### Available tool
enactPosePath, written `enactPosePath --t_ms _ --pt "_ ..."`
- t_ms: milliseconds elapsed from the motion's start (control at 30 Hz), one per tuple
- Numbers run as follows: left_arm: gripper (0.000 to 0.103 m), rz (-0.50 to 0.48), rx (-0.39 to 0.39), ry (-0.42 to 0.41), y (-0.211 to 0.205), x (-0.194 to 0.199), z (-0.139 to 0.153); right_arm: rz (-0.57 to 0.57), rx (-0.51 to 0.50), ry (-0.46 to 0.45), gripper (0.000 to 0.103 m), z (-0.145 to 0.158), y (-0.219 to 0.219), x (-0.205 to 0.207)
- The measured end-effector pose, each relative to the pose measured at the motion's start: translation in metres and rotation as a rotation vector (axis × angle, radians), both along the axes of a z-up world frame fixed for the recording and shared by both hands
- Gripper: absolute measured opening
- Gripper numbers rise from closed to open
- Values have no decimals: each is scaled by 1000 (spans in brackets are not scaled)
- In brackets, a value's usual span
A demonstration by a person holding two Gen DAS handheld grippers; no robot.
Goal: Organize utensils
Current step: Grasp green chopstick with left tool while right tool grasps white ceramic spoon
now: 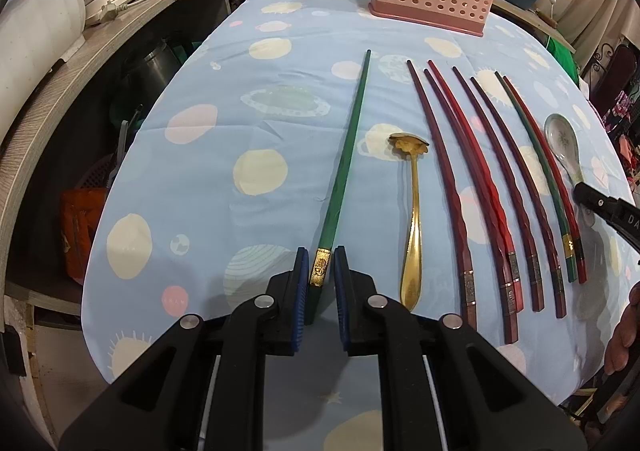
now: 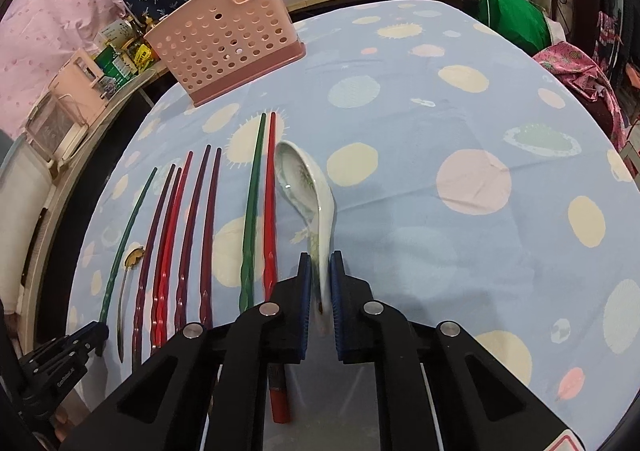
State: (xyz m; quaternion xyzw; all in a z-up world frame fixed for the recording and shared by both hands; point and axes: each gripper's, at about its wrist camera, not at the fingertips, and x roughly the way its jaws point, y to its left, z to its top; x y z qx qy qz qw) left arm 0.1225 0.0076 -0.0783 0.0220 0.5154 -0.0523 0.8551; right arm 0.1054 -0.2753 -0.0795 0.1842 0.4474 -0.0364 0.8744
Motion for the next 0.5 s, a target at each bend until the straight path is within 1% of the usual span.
enactPosePath --t_ms 100,133,267,367,500 --pt "12 -3 -5 -1 0 0 0 -2 -8 -7 8 1 0 -3" --pt "10 -4 -10 0 1 -1 0 -4 -8 -9 7 2 0 -4" --pt "8 -9 -45 10 4 -3 2 -20 -33 -40 7 15 -2 -11" --pt "7 -2 -49 -7 6 -6 7 -34 -66 -68 7 29 -4 -18" --pt "7 5 -64 -45 12 -9 24 -49 -94 -107 7 48 -6 -26"
